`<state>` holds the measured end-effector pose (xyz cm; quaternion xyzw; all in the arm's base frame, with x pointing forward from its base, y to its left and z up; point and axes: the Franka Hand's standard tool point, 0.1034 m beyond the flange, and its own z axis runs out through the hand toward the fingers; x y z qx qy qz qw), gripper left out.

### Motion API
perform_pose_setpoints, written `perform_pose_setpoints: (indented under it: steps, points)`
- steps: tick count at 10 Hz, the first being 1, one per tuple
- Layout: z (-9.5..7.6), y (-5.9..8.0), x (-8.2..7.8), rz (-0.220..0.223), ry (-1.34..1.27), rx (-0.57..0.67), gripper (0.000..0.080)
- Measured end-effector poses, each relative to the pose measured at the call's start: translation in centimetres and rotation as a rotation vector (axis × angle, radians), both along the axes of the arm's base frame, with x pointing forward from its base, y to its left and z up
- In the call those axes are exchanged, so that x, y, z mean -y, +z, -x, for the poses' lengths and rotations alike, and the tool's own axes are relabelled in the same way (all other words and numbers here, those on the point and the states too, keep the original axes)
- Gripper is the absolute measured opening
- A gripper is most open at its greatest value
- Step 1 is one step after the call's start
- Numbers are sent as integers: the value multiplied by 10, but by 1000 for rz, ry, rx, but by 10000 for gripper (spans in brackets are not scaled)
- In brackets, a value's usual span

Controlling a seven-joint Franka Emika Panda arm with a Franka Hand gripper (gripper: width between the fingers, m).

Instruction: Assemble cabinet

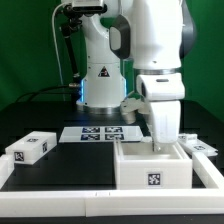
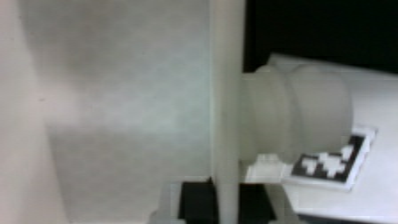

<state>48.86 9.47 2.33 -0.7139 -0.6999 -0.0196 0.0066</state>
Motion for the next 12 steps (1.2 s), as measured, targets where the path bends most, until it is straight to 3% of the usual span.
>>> perform_pose_setpoints:
  steps: [5,7,10,11,12]
  points:
    - [-18,0,-20,1,-38,-6,36]
    - [-30,1,-21,1,-52,-3,36]
    - [-30,0,-21,1,-63,-4,36]
    - [-30,0,-20,1,-63,-4,238]
    - [-30,0,-20,1,-64,-4,238]
